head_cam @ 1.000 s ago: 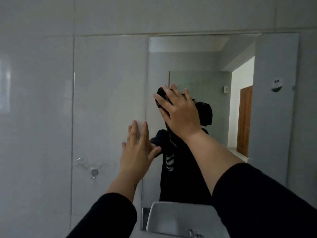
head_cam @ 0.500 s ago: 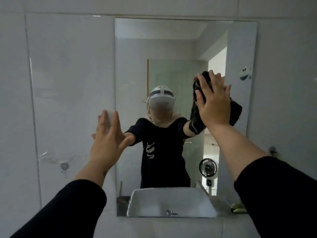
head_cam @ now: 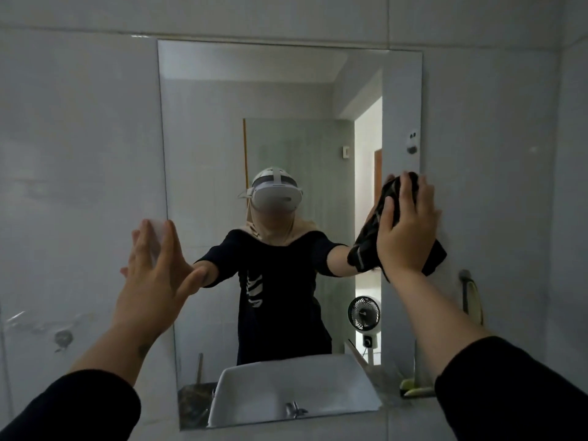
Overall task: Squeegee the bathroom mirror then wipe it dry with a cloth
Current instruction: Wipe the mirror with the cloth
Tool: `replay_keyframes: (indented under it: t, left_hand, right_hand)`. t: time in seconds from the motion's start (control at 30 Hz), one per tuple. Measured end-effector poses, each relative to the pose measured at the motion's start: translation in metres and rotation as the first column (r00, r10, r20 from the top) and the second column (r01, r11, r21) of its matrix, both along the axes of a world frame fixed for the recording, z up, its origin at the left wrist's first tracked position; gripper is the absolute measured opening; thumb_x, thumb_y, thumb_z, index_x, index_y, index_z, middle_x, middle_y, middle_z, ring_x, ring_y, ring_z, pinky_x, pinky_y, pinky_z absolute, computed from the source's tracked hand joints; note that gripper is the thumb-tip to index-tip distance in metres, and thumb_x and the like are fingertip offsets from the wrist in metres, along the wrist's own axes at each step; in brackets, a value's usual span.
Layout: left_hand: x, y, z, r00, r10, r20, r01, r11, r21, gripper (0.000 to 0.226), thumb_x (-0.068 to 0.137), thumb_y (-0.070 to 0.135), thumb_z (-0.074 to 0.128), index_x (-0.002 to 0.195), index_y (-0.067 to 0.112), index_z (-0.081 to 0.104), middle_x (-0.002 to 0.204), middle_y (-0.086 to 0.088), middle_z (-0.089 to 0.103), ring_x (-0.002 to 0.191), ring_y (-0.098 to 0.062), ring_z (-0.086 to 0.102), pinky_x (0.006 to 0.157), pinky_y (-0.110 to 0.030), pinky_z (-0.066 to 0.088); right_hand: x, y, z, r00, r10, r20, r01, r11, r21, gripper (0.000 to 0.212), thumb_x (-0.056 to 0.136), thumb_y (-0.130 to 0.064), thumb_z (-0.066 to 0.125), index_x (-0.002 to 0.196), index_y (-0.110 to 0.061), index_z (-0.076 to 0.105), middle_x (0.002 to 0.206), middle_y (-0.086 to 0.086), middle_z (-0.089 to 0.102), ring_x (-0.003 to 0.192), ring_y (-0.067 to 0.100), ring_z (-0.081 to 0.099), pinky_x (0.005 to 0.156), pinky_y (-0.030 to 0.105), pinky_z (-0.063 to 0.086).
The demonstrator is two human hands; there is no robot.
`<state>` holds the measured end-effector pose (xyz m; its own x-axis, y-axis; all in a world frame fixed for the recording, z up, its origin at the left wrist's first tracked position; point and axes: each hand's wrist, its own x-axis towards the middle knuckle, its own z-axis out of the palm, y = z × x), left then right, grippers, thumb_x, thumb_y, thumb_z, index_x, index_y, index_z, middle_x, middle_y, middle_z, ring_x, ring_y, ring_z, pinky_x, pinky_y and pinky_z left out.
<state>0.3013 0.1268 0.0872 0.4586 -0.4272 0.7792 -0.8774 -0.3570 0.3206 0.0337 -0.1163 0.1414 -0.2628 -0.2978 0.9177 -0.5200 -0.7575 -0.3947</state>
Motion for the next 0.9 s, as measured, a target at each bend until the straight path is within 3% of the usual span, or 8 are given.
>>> replay_keyframes:
  t: [0.23,0.53,0.73,0.9]
  left_hand:
    - [0.006,0.000,0.000,1.000,0.014,0.006,-0.014,1.000,0.002,0.092,0.083,0.062,0.047,0.137,0.047,-0.026,0.155,0.006,-0.028,0.144,-0.017,-0.020,0.114,-0.052,0.017]
    - [0.003,0.002,0.001,1.000,-0.009,-0.003,0.009,1.000,-0.007,0.089,0.085,0.059,0.047,0.145,0.041,-0.016,0.156,0.002,-0.024,0.145,-0.022,-0.013,0.114,-0.051,0.018]
    - [0.000,0.009,0.000,0.998,-0.064,-0.013,0.063,0.998,-0.022,0.082,0.089,0.057,0.043,0.147,0.038,-0.012,0.158,0.000,-0.020,0.145,-0.020,-0.014,0.116,-0.053,0.015]
    - [0.007,0.024,-0.042,0.999,0.011,-0.046,-0.013,0.999,-0.044,0.074,0.094,0.055,0.035,0.147,0.032,-0.011,0.158,0.000,-0.019,0.144,-0.014,-0.019,0.118,-0.046,0.000]
  right_hand:
    - [0.044,0.032,-0.030,0.998,-0.009,-0.062,0.006,0.999,-0.051,0.043,0.099,-0.028,0.041,0.141,-0.020,0.042,0.150,0.013,0.037,0.140,0.034,0.031,0.110,0.056,0.025]
    - [0.119,0.091,-0.005,0.973,0.029,-0.227,-0.074,0.979,-0.192,0.045,0.098,-0.032,0.043,0.142,-0.024,0.042,0.149,0.009,0.040,0.140,0.031,0.032,0.113,0.055,0.022]
    - [0.171,0.133,0.026,0.889,0.011,-0.458,-0.173,0.934,-0.313,0.046,0.097,-0.032,0.043,0.143,-0.027,0.039,0.149,0.007,0.041,0.140,0.031,0.031,0.113,0.055,0.023]
    - [0.199,0.153,0.023,0.793,-0.061,-0.607,-0.241,0.883,-0.404,0.042,0.097,-0.031,0.042,0.139,-0.027,0.044,0.146,0.007,0.045,0.138,0.031,0.036,0.110,0.056,0.027]
